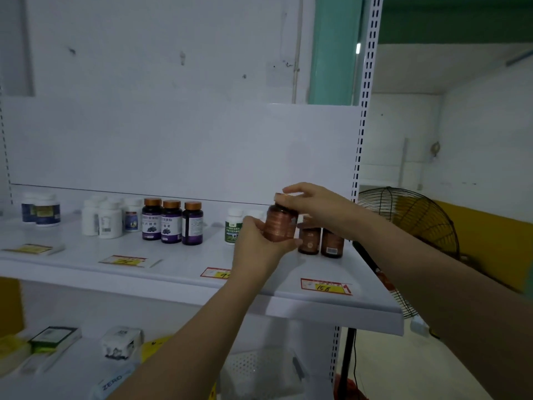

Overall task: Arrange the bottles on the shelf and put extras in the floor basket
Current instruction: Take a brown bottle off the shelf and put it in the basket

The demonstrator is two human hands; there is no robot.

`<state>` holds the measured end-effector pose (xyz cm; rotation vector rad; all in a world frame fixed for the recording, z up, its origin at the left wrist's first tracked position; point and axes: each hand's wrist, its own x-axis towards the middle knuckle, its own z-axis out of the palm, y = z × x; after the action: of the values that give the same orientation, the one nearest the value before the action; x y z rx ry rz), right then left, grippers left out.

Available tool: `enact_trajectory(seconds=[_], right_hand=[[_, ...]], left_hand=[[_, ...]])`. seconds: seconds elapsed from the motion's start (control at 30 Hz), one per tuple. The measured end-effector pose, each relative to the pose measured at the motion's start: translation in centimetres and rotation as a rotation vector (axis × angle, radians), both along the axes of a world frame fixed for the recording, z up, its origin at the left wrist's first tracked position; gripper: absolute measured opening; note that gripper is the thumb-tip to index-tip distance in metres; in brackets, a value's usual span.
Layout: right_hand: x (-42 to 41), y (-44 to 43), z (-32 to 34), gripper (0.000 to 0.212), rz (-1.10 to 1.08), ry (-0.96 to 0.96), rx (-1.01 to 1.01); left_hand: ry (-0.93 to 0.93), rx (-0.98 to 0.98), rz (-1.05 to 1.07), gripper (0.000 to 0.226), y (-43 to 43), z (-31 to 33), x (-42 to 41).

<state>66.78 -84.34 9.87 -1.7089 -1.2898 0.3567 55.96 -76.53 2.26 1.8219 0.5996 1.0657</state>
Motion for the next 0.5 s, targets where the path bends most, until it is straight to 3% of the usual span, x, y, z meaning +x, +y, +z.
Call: enact_trajectory(seconds=[0.13, 0.3, 0.43, 0.5], right_hand=[[-1.0, 1.0, 0.1, 0.04, -0.016, -0.017, 0.044], [-1.2, 1.3, 0.1, 0.045, 0.105, 0.016, 0.062], [-1.8, 1.4, -0.1, 0.04, 0.135, 0.075, 0.034], [-2.2, 1.5, -0.5, 0.037, 0.1, -0.009, 0.02]], left_hand=[[0.089, 0.082, 0.152, 0.07, 1.2, 0.5, -0.1], [0.189, 0.003, -0.118, 0.05, 1.4, 1.5, -1.7], [0.163, 0.004, -0.077, 0.048, 1.3, 1.0, -2.1], [0.149, 0.03, -0.003, 0.049, 1.2, 0.5, -1.8]])
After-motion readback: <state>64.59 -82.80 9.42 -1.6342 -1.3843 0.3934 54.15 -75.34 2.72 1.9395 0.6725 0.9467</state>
